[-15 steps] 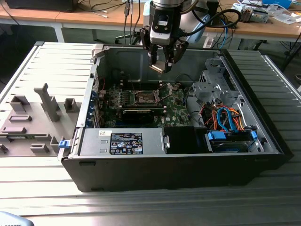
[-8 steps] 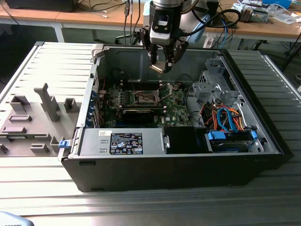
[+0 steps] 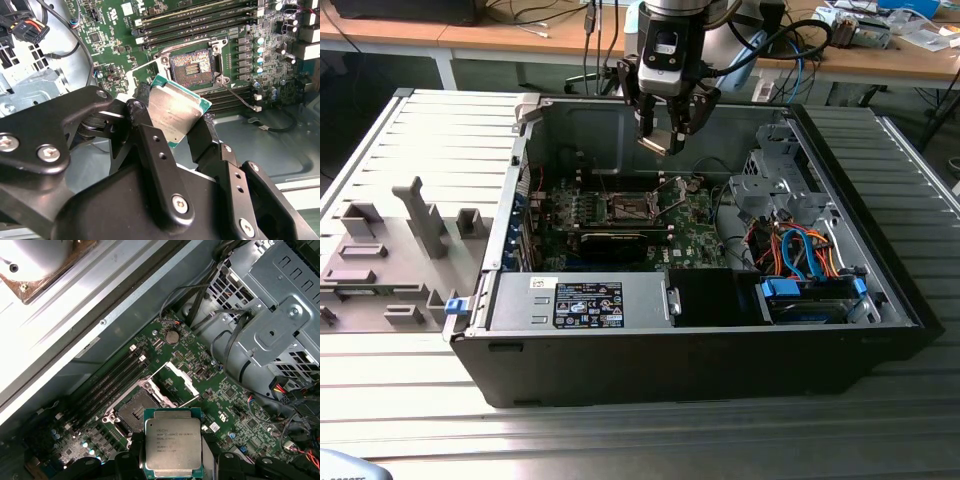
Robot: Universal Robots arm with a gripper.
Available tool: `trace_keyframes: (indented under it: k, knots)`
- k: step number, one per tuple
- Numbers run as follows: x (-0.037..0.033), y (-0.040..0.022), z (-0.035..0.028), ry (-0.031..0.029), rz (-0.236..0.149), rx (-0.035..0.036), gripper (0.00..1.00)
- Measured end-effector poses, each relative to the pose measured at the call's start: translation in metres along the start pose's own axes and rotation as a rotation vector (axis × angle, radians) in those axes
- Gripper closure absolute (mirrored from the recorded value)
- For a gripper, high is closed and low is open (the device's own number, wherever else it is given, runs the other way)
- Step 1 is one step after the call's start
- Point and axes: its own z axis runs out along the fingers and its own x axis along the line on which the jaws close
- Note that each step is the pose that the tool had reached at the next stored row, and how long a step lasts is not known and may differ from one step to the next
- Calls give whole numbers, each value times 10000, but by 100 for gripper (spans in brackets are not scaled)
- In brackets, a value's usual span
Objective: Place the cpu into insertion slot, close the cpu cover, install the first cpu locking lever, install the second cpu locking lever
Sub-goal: 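Place the cpu into insertion slot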
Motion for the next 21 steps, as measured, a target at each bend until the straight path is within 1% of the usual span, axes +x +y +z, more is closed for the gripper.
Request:
trace_keyframes:
  k: [21]
  knots:
    - [0, 0, 0, -4, 169, 3, 45]
